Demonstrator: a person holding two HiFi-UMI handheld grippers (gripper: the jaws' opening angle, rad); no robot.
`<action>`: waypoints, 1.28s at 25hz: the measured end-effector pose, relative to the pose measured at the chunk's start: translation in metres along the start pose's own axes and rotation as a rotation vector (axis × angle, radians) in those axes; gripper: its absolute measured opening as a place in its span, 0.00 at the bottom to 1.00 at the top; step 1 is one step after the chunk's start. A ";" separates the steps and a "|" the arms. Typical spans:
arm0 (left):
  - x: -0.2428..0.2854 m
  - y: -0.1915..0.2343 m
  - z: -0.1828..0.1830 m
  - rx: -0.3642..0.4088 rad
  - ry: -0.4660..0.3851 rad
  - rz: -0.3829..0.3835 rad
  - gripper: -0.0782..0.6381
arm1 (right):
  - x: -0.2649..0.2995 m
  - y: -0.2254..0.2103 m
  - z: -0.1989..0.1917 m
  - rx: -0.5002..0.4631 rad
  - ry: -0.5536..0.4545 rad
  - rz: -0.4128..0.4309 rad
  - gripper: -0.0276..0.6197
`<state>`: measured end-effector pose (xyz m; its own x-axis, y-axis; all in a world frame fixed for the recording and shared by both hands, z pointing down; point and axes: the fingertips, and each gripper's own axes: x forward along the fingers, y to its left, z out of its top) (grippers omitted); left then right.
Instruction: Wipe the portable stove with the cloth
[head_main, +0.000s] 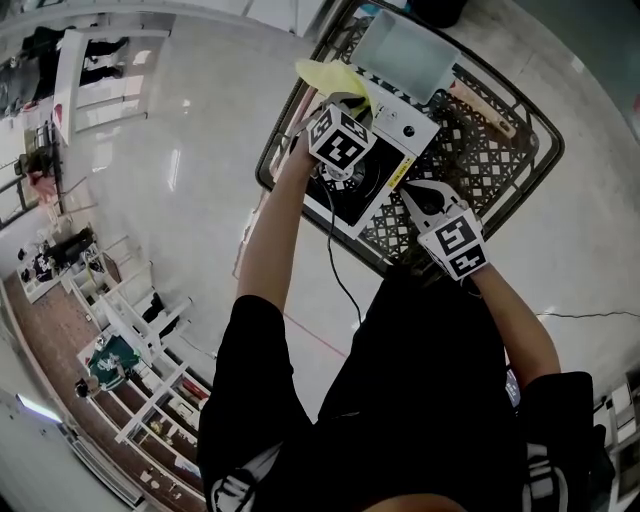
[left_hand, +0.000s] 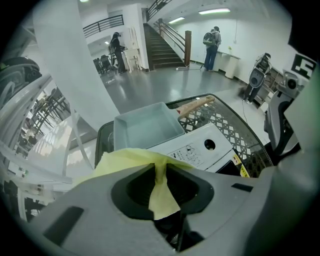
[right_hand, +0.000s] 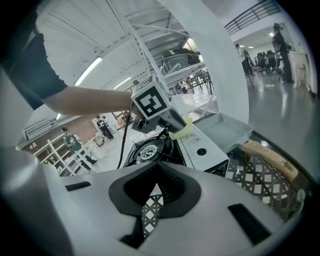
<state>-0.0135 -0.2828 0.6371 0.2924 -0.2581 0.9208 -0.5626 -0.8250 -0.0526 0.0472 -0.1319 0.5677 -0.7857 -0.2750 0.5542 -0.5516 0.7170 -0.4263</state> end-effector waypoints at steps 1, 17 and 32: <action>0.000 -0.002 0.001 0.000 0.000 0.000 0.23 | -0.001 0.001 0.000 0.001 -0.001 -0.003 0.05; 0.006 -0.051 0.018 -0.039 -0.033 -0.024 0.21 | -0.023 0.007 -0.011 0.025 -0.023 -0.038 0.05; 0.011 -0.100 0.040 -0.077 -0.087 -0.091 0.21 | -0.035 0.008 -0.016 0.037 -0.029 -0.075 0.05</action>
<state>0.0769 -0.2235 0.6369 0.4091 -0.2294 0.8832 -0.5876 -0.8067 0.0627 0.0745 -0.1062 0.5558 -0.7491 -0.3457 0.5650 -0.6188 0.6696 -0.4107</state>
